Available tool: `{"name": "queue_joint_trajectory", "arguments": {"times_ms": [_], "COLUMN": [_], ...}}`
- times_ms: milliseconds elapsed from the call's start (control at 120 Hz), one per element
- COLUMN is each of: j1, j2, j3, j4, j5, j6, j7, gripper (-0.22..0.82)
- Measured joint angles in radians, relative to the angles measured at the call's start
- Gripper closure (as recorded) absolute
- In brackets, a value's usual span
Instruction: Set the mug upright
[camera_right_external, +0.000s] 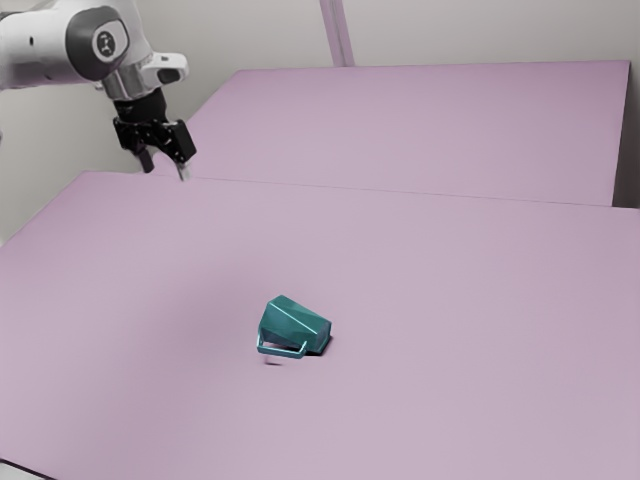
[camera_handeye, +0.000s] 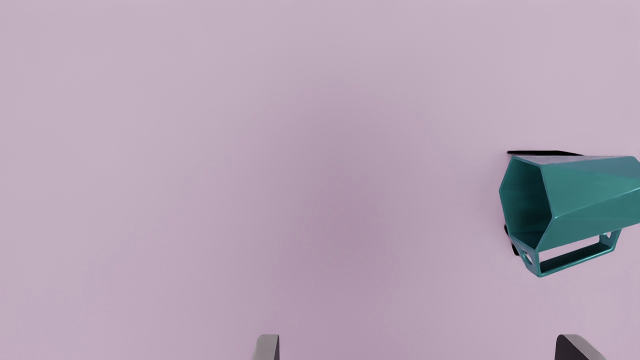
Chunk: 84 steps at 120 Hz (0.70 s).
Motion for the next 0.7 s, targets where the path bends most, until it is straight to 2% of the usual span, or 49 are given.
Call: {"name": "queue_joint_trajectory", "arguments": {"times_ms": [175,308,508,583,700], "j1": [0.002,-0.012,-0.039,-0.07,-0.114], "j2": [-0.019,-0.089,-0.18,-0.208,-0.217], "j3": [0.008,0.039,0.152,0.218,0.254], "j4": [-0.023,-0.192,-0.463,-0.542,-0.631], "j5": [-0.004,-0.016,-0.138,-0.215,-0.359], "j6": [0.041,0.131,0.365,0.452,0.559], "j7": [-0.001,-0.013,-0.007,0.039,0.16], "gripper": [0.0,0.0,0.0,0.0,0.0]}}
